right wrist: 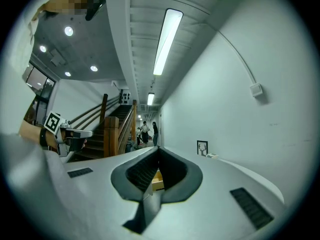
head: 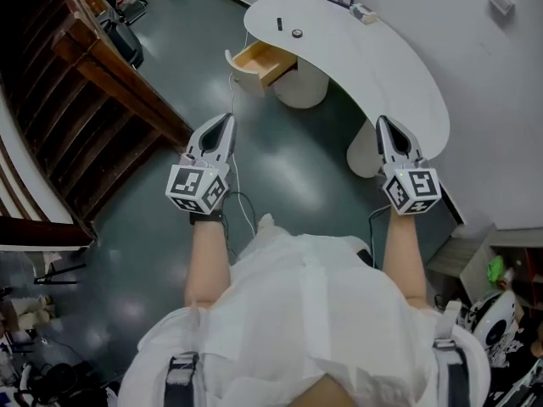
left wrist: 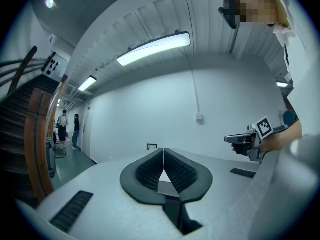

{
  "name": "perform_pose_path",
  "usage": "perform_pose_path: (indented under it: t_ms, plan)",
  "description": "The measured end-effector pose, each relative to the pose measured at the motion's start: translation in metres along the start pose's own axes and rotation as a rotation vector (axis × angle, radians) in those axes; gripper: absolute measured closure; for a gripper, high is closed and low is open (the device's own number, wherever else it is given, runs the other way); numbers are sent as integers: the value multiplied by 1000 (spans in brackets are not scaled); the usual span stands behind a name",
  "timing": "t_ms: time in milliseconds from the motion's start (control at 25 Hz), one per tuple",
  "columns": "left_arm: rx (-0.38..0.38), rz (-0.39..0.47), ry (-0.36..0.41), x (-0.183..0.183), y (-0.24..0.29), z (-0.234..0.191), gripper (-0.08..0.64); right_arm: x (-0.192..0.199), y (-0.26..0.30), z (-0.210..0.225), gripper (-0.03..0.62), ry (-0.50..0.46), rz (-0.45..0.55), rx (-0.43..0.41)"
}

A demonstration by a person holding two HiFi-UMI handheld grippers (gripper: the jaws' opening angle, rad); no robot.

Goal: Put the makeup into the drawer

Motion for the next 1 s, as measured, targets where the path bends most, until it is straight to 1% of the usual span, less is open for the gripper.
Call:
perform_pose_path:
  t_ms: [280, 480, 720, 1000]
  plan:
    - [-19, -26, -20, 8, 0, -14, 543, 7, 24, -2, 584, 6, -31, -40]
    - [-20, -23, -34, 16, 28, -41, 543, 15, 62, 4, 584, 6, -51, -45]
    - [-12, -26, -54, 22, 73, -98, 543, 16, 130, 12, 583, 0, -69, -25]
    - [-10, 1, -76, 27, 129, -171, 543, 17, 220, 24, 583, -10, -109, -42]
Point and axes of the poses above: the fingertips, and each gripper's own axes: y forward along the fingers, z to its right, x out of its underside, the point moved 4 cm from there along -y, backward along the fingers, and after that the axes turned 12 degrees about -x, right-handed, at the moved point
